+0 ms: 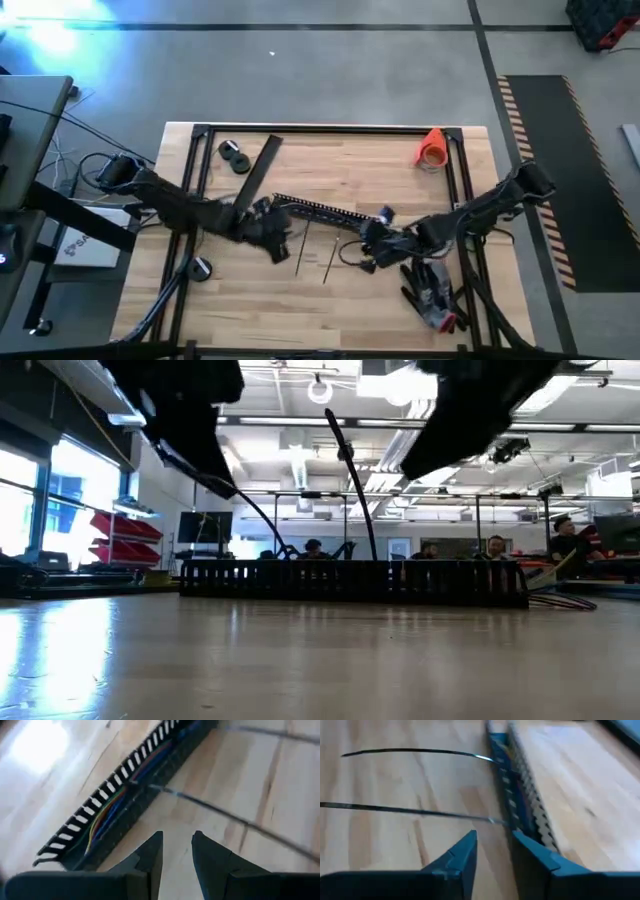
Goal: Ziptie cables
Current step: Close the black cable duct
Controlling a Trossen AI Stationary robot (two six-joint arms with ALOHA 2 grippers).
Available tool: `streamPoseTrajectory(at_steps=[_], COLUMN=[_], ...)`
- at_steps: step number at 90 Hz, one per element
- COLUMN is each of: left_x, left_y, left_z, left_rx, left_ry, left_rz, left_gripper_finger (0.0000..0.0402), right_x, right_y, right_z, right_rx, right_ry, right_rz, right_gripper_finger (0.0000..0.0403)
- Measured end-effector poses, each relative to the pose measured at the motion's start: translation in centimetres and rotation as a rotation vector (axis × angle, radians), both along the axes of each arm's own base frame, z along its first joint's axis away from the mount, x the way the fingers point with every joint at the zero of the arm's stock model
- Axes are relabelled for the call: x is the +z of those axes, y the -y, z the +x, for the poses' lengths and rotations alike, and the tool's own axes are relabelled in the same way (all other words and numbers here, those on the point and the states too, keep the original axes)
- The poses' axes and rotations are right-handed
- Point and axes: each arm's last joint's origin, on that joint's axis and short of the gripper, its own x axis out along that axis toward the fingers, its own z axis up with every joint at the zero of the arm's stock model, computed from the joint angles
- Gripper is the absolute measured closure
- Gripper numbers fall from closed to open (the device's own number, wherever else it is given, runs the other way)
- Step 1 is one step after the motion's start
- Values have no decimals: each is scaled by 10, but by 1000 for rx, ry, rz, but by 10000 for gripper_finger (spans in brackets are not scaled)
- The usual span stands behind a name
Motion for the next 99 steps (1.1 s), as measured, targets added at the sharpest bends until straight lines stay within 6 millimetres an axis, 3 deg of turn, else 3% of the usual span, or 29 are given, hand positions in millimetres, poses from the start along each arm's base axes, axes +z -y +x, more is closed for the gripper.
streamPoseTrajectory(at_steps=[26,45,54,65,80,99], left_x=[33,32,29,31,32,31], left_y=[-45,-52,-45,-29,-4,17], left_z=[-40,-44,-42,-42,-48,-62], left_rx=[196,240,234,227,217,322], left_ry=[-44,-73,-69,-15,35,112], left_rz=[-5,11,-5,-8,-40,-57], left_gripper_finger=[317,317,317,317,317,315], right_x=[-50,-79,-80,-78,-72,-33], right_y=[52,73,70,53,34,18], right_z=[50,59,60,60,60,60], right_rx=[167,189,269,389,393,414], right_ry=[-48,-99,-92,-68,-33,85], right_rz=[-72,14,77,107,101,130], right_gripper_finger=[258,258,258,258,258,258])
